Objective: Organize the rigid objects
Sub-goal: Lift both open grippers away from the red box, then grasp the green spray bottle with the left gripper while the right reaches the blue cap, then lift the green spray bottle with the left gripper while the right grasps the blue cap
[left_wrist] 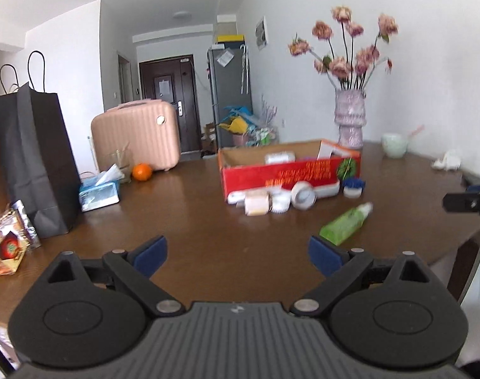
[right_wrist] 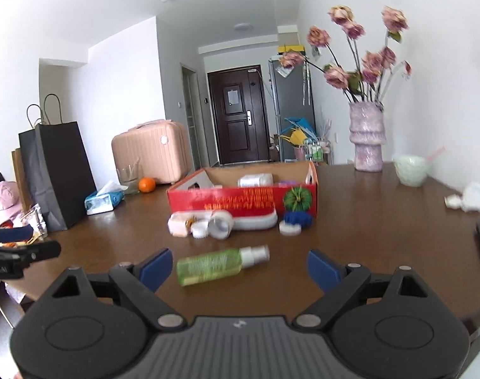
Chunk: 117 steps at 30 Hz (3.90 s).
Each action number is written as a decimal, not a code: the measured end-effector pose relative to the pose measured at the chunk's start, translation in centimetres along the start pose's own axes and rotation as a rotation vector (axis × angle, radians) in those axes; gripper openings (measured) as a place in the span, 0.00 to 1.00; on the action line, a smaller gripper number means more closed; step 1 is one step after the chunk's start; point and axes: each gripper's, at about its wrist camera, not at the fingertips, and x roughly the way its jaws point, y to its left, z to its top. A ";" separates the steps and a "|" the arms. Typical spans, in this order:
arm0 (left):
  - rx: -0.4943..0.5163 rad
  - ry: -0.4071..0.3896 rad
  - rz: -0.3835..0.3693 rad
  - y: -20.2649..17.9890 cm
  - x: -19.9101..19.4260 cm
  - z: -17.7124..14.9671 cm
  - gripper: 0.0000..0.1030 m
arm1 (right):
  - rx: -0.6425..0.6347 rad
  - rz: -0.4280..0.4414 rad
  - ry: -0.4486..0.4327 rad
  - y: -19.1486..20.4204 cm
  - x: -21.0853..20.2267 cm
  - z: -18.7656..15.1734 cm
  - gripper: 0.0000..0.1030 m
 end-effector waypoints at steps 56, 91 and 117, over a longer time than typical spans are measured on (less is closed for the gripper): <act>0.022 0.234 -0.316 -6.0 22.3 3.6 0.30 | 0.187 -0.096 0.262 -11.0 29.4 6.4 0.64; -0.120 0.018 -0.134 -0.8 6.0 5.2 0.30 | -0.014 0.061 0.000 -1.1 5.7 2.8 0.51; 0.120 0.356 -0.182 1.1 43.9 18.2 0.30 | -0.054 0.002 0.141 -8.5 31.4 17.3 0.51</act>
